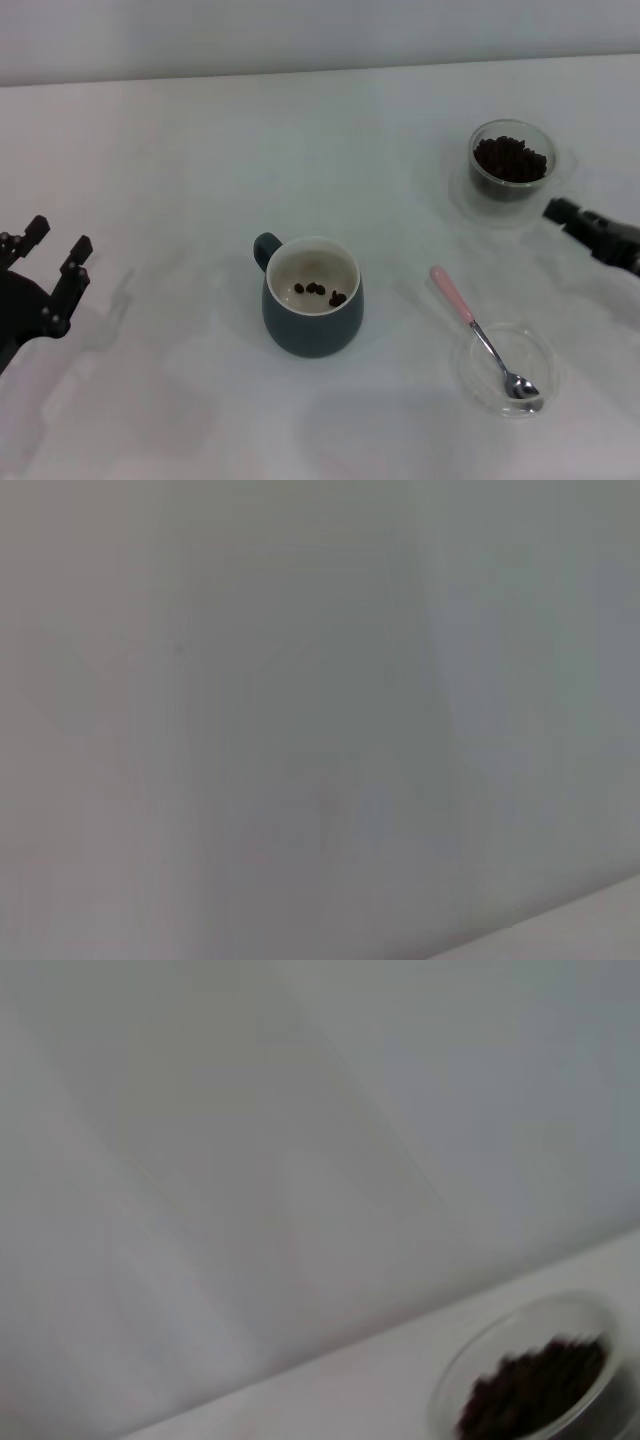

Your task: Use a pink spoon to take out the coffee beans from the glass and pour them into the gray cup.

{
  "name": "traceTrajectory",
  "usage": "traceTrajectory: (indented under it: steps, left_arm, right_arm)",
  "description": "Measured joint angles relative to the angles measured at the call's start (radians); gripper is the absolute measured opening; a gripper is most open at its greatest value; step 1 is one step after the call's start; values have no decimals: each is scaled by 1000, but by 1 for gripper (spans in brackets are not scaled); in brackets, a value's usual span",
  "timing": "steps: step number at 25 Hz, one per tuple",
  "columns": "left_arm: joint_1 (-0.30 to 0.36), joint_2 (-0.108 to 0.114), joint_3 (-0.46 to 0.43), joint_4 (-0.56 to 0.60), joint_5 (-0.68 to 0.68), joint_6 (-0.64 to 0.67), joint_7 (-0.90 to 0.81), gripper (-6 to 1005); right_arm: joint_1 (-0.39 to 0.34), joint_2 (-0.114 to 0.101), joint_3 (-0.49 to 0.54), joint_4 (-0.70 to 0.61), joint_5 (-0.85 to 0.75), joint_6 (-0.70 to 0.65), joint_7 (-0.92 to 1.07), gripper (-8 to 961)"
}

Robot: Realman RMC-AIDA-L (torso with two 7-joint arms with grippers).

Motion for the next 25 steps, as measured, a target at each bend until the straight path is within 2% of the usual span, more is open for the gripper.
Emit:
traceTrajectory:
  steps: [9,15,18,22,25]
  left_arm:
    - [6,0,0,0,-51,-1,1,461]
    - [0,-3,0,0,-103,0,2,460]
    - [-12,-3,0,-3,-127,-3,2,460]
    - [-24,-8,0,-2,-187,1,2,461]
    - [-31,-8,0,-1,-241,3,2,462]
  right_arm:
    - [-7,-23,199,-44,1,-20,-148,278]
    - [0,-27,291,-46,1,-66,-280,295]
    - [8,-24,305,-46,11,-111,-352,303]
    - [14,-8,361,-47,44,-157,-472,314]
    - [31,2,395,-49,52,-176,-572,430]
